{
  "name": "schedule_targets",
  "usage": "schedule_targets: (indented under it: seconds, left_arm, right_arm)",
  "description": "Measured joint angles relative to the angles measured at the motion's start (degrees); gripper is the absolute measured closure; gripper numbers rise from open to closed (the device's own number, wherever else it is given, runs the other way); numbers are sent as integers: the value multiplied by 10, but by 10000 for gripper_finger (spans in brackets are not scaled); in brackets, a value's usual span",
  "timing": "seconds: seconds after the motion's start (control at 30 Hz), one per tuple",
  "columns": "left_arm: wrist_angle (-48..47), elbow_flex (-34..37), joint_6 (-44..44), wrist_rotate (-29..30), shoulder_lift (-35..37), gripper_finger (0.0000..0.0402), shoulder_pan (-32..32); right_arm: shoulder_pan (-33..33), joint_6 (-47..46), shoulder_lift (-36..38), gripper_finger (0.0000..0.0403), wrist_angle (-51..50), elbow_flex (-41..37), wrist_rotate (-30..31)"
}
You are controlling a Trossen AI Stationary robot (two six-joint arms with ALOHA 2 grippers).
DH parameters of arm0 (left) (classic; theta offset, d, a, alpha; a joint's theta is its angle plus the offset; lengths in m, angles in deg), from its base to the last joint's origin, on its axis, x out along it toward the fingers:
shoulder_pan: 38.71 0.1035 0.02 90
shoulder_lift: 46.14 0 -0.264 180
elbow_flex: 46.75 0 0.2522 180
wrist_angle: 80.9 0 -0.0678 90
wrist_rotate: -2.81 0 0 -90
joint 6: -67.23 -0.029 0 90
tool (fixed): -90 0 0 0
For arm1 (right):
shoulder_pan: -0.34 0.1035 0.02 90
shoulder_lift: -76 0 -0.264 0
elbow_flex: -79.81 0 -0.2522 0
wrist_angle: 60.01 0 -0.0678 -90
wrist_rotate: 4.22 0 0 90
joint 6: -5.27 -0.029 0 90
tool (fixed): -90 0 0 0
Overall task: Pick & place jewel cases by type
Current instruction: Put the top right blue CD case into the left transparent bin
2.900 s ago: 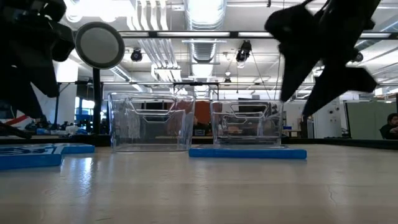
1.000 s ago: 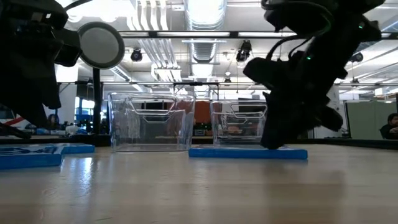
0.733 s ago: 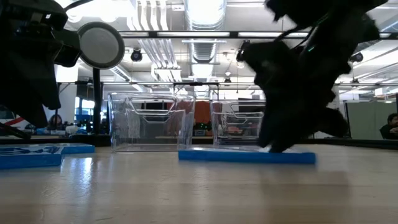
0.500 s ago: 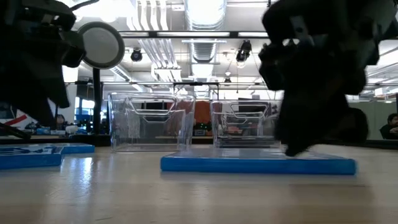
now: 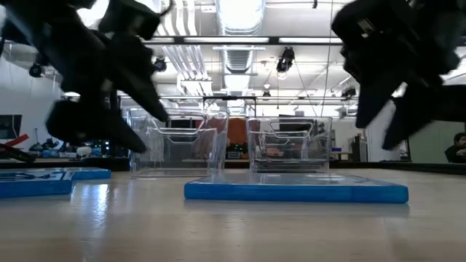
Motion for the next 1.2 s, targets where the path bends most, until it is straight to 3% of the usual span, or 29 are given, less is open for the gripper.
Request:
schedule_targets:
  seconds: [0.17,0.3,0.6,0.77,1.03,1.2]
  left_arm:
    - [12,-53,-39,-42,-87,188,15]
    - [0,-97,-78,-74,-141,188,16]
    - [-53,-156,-151,-97,-194,188,16]
    - [-79,-155,-207,-106,-194,188,16]
    - [-123,-152,-257,-114,-195,188,16]
    - [-111,-150,-253,-112,-195,188,16]
  right_arm:
    - [15,-68,-33,143,11,-3,0]
    - [15,-91,-74,122,79,-8,-1]
    - [13,-134,-131,122,151,-6,17]
    - [14,-86,-110,136,198,-11,37]
    - [12,18,-56,146,255,-7,137]
    - [8,19,-62,147,273,3,137]
